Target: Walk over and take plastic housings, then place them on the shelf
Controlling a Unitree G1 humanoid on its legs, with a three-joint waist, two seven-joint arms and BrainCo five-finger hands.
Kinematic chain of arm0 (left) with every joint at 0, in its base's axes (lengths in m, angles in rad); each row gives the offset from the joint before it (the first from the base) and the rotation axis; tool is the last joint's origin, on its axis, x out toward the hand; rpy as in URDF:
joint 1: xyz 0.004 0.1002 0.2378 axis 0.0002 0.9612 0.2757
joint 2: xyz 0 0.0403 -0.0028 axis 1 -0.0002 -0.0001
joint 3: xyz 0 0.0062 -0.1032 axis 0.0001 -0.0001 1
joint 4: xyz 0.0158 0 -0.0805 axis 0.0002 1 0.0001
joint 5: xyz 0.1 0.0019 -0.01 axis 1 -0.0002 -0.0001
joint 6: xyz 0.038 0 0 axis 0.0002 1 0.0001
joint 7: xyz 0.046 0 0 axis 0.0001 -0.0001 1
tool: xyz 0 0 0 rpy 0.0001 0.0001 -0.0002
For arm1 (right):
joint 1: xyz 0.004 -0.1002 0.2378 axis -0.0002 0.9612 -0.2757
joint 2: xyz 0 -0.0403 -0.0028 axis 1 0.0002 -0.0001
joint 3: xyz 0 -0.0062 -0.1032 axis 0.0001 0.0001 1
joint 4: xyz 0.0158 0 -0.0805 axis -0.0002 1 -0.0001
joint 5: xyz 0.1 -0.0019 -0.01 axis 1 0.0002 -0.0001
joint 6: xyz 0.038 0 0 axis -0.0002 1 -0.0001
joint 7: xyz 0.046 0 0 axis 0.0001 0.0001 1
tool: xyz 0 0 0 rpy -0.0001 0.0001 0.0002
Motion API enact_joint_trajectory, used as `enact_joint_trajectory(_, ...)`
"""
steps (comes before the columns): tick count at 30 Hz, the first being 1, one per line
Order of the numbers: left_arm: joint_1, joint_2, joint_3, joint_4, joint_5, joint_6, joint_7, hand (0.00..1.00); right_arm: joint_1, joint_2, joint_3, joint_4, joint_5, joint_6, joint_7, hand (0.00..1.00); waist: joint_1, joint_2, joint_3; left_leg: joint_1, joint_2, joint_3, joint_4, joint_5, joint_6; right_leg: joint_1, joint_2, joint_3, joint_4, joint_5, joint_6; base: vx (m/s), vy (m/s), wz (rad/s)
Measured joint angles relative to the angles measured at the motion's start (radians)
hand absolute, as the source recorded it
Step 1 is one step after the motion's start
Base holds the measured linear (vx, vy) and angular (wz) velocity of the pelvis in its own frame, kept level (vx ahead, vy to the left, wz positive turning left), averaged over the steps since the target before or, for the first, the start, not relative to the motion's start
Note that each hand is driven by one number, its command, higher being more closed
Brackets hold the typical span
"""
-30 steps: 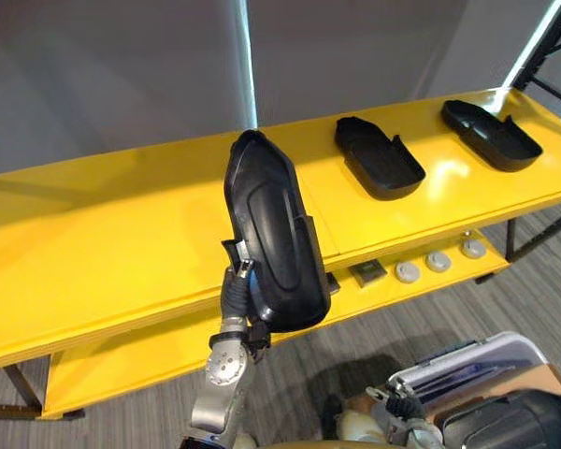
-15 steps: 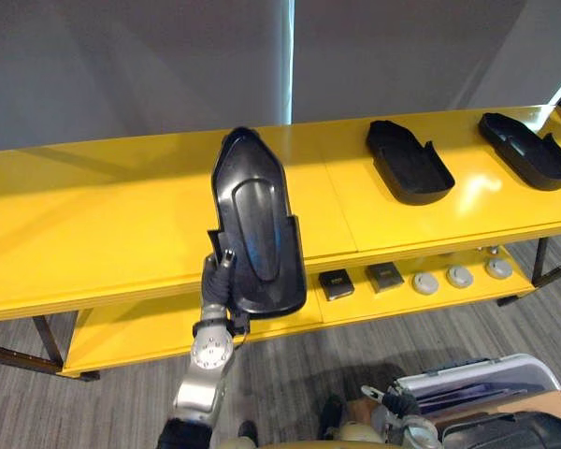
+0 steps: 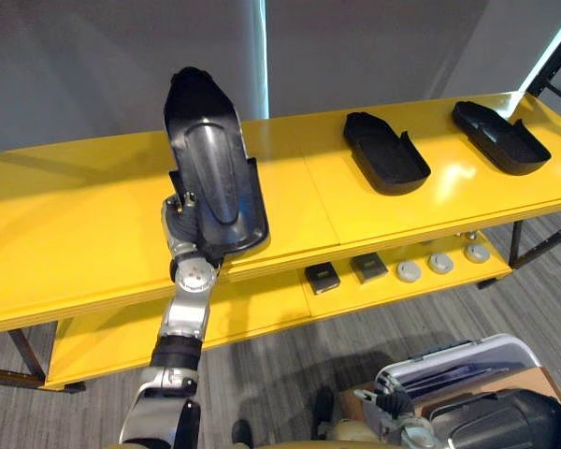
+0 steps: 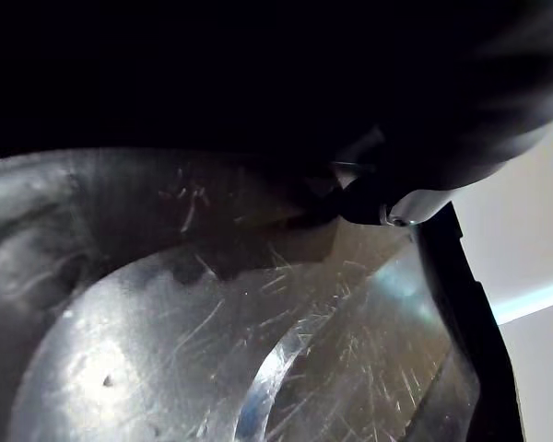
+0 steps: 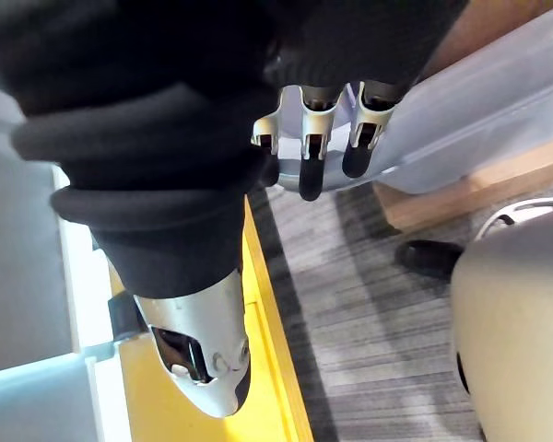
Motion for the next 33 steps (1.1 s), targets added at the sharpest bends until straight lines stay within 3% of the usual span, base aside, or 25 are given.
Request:
enact_joint_trajectory(1, -0.022, 0.009, 0.02, 0.02, -0.004, 0.009, 0.001, 0.0, -0.001, 0.0, 0.0, -0.009, -0.001, -0.007, 0.0, 0.0, 0.0, 0.0, 0.004, -0.006, -0.001, 0.008, 0.0, 0.0, 0.0, -0.007, 0.0, 0.004, 0.0, 0.0, 0.0, 0.05, 0.021, -0.07)
enact_joint_trajectory(9, -0.096, 0.071, 0.06, 0.089, -0.006, 0.019, 0.019, 0.0, -0.015, -0.003, 0.003, -0.011, -0.003, -0.034, -0.001, 0.0, 0.003, -0.002, 0.04, -0.017, 0.0, 0.017, 0.0, -0.002, -0.002, -0.03, -0.001, 0.023, 0.011, 0.0, -0.001, 0.0, 0.006, -0.03)
enact_joint_trajectory(17, -0.13, 0.075, 0.088, 0.13, -0.012, 0.032, 0.02, 0.0, -0.01, -0.01, 0.002, -0.027, -0.002, -0.034, -0.001, 0.0, 0.002, 0.005, 0.052, -0.026, 0.003, 0.025, 0.003, -0.006, -0.008, -0.04, -0.001, 0.032, 0.029, -0.006, -0.003, -0.01, 0.001, -0.02)
enact_joint_trajectory(27, -0.16, 0.092, 0.093, 0.175, -0.123, 0.024, -0.013, 0.0, -0.004, -0.016, -0.001, -0.045, 0.002, -0.033, 0.007, 0.0, 0.002, 0.008, 0.064, -0.004, 0.006, 0.033, 0.002, -0.002, -0.002, -0.034, -0.003, 0.034, 0.061, -0.023, -0.007, 0.01, 0.003, -0.01)
enact_joint_trajectory(32, -0.156, 0.105, 0.067, 0.141, -0.119, 0.022, -0.029, 0.0, 0.005, -0.015, 0.0, -0.043, 0.002, -0.033, 0.016, 0.0, 0.004, 0.009, 0.064, 0.004, 0.005, 0.032, 0.002, -0.002, -0.002, -0.025, -0.004, 0.033, 0.062, -0.024, -0.006, 0.0, 0.0, 0.0)
enact_joint_trajectory(33, -0.134, 0.105, 0.053, 0.071, -0.117, 0.023, -0.027, 0.0, 0.008, -0.015, 0.0, -0.041, 0.002, -0.033, 0.016, 0.0, 0.004, 0.009, 0.064, 0.003, 0.005, 0.03, 0.002, -0.001, -0.002, -0.025, -0.004, 0.032, 0.062, -0.024, -0.006, 0.0, 0.0, 0.0)
